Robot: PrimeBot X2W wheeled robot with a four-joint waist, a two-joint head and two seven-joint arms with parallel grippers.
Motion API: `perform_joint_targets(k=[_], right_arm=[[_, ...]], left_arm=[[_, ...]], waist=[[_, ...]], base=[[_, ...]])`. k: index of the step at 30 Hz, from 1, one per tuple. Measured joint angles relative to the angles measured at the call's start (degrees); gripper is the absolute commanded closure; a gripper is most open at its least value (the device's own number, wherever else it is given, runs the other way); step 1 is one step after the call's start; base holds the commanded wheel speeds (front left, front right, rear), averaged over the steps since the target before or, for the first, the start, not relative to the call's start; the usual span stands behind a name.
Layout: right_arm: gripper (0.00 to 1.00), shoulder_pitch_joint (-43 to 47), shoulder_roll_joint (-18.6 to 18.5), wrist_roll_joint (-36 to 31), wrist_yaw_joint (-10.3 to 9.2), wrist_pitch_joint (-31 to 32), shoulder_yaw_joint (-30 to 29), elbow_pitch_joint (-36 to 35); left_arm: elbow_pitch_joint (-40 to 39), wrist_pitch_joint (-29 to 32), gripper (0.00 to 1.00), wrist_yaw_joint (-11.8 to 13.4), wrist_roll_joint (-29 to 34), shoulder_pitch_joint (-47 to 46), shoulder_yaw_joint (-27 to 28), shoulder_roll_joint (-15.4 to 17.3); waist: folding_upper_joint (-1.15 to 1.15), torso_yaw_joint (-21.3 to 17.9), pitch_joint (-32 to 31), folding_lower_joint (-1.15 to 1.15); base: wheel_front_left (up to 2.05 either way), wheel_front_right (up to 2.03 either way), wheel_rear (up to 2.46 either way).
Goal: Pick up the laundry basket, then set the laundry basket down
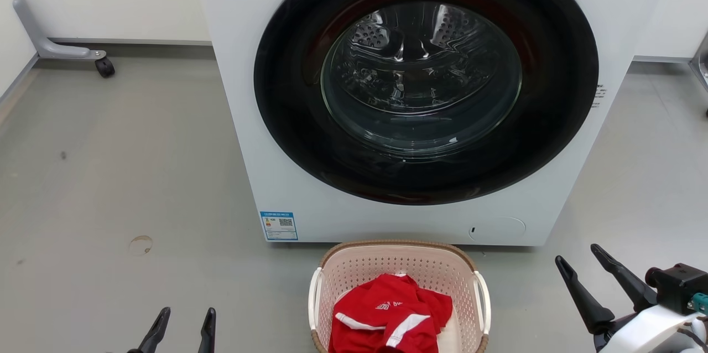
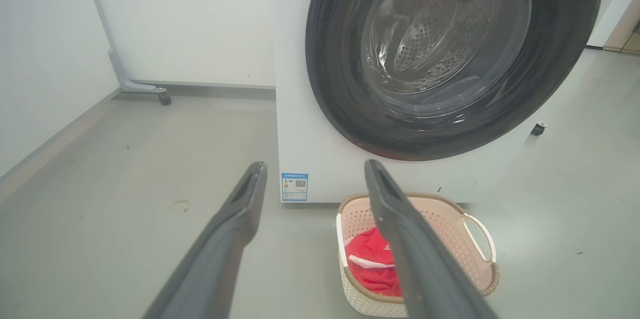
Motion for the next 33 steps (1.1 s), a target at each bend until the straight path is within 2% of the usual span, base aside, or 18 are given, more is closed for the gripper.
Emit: perform_joint_targets(k=[3,4,10,33], right_arm=[[0.0,0.0,0.0,0.0,0.0,0.0,0.0,0.0],[1.0,0.0,0.2,0.0,0.01,0.0,0.1,0.3],[1.0,2.9,3.9,0.6,0.02,0.3,1.3,2.3],[1.0,3.0,5.5,10.6,0.02,3.7,-5.5,2.3]], left_arm=[[0.0,-0.5,0.0,-0.1,0.0,0.0,-0.3,0.3],[0.3,-0.6,1.0,-0.1,0.0,0.0,-0.4,0.2],[3.3,-0.1,1.0,-0.2,-0.9,0.2,-1.6,-2.9],[7.3,2.4,1.0,-4.5,-11.7,-0.5,3.7,-6.6]], waist=[[0.0,0.1,0.0,0.0],[0.0,0.1,0.0,0.0],[0.0,0.0,0.1,0.0],[0.0,-1.0,0.7,0.02]], base=[[0.0,0.0,0.0],[0.0,0.0,0.0],[0.0,0.0,0.0],[0.0,0.0,0.0]])
